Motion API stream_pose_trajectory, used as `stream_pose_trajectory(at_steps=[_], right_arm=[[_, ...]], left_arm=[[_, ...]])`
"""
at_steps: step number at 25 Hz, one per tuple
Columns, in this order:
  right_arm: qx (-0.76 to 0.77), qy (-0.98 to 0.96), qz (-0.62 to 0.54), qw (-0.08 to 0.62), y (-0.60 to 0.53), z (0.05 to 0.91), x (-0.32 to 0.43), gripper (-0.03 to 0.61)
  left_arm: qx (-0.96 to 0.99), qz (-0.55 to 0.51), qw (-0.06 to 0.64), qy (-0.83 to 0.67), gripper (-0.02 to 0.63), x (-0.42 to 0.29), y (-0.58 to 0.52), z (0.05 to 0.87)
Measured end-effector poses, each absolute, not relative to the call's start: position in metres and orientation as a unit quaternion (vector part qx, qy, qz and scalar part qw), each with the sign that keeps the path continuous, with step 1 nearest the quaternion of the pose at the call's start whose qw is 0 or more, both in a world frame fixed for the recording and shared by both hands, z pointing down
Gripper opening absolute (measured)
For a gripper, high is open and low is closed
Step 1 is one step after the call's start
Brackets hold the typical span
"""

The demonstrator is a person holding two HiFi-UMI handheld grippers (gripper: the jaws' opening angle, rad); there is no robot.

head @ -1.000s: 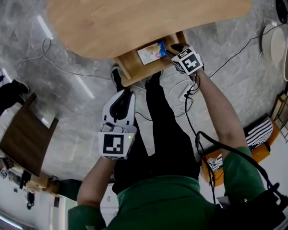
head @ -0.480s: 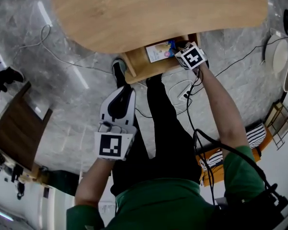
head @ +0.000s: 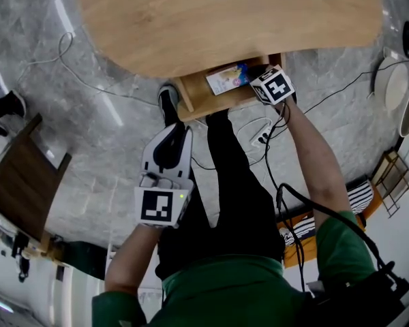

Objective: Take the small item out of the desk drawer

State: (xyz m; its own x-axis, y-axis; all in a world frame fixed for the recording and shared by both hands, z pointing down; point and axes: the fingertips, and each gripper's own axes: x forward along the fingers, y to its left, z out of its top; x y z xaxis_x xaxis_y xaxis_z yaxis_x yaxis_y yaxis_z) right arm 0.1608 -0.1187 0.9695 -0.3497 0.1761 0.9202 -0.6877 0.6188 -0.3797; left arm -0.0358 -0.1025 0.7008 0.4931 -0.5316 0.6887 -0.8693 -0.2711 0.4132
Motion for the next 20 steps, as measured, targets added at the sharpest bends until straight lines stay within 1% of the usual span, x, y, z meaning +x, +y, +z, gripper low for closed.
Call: stream_pose_trajectory(at_steps=[6, 12, 20], right_arm=[[0.188, -0.733, 0.386, 0.527, -0.121, 0.947, 0.15, 0.032], [0.199, -0.743, 0.388, 0.508, -0.121, 0.91, 0.16, 0.029], [0.259, -0.752, 0.432, 0.426, -0.14, 0.842, 0.182, 0.029]], left_arm=[[0.776, 0.21, 0.386, -0.453, 0.075, -0.035, -0.113, 0.69], [0.79, 0.205, 0.367, -0.447, 0.075, -0.027, -0.122, 0.662], [0.803, 0.199, 0.346, -0.442, 0.075, -0.016, -0.124, 0.623]])
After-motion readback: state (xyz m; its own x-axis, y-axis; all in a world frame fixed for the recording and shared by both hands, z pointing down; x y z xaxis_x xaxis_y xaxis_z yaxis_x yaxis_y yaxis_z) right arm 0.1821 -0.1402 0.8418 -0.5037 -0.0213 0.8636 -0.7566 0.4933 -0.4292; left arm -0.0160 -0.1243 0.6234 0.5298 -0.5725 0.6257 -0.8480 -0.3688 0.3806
